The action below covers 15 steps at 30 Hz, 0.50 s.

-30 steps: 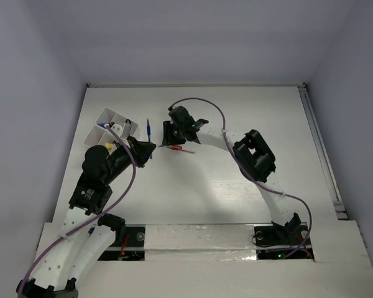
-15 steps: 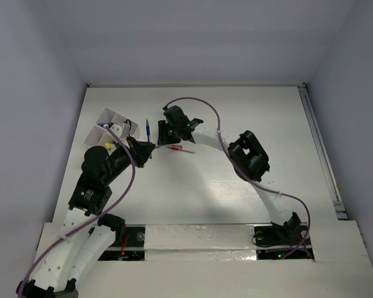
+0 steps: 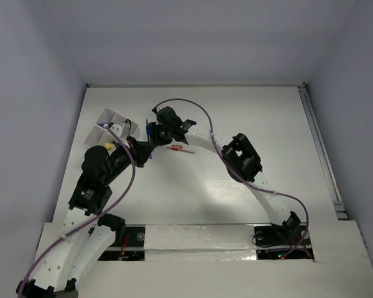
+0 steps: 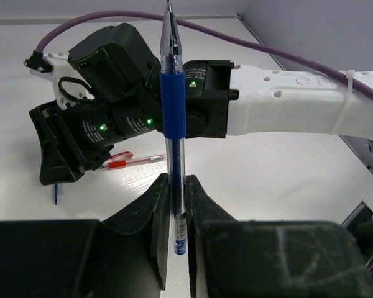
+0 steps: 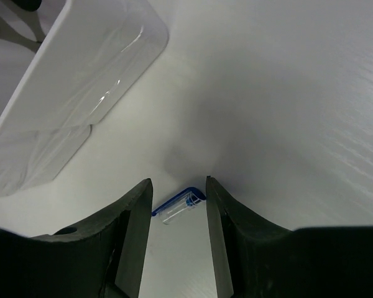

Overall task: Sort the stationery into containers
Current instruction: Move the pen cap to the center of the board.

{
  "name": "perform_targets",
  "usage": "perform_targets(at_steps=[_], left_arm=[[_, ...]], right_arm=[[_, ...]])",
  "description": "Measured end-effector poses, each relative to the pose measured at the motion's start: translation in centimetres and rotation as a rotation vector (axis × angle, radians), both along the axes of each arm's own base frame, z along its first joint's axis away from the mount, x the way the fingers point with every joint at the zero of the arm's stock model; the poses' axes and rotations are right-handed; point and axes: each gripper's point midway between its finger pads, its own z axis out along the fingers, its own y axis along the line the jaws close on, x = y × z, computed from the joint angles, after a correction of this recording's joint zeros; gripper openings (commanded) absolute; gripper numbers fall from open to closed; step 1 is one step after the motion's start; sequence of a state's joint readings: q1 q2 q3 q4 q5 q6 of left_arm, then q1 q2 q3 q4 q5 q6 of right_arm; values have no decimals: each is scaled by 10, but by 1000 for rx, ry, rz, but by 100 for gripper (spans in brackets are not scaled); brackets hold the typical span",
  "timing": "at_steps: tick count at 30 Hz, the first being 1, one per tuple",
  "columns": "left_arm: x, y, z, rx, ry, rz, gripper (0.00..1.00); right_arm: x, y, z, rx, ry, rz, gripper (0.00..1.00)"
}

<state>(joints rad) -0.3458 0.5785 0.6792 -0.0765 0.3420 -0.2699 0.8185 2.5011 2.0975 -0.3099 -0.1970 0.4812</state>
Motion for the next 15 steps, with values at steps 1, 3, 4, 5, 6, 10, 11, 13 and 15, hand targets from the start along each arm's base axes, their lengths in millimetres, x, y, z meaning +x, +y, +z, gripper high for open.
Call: perform_targets(at_steps=[1,3,4,5,6,10,11,13,15], left_arm=[[0,0,0,0,0,0,0],[0,0,0,0,0,2,0],[0,0,0,0,0,2,0],[0,0,0,0,0,2,0],[0,0,0,0,0,2,0],[0,0,0,0,0,2,0],[0,0,0,0,0,2,0],[0,0,0,0,0,3,0],[0,0,0,0,0,2,0]], right_arm=[[-2,2,0,1,-3,13,44],[-7,6,-2,0,-7,36,43],[-9,7,-2,-1,-12,49,43],[-12,9,-2,-3,-14,61,46],[-13,10,-3,-5,-20,70,48],[-21,17,0,-13,-55,122,60],[-22,18,0,-14,-61,130,64],[-24,21,2,-15,-73,141,72],[-25,23,4,-17,-86,147,75]])
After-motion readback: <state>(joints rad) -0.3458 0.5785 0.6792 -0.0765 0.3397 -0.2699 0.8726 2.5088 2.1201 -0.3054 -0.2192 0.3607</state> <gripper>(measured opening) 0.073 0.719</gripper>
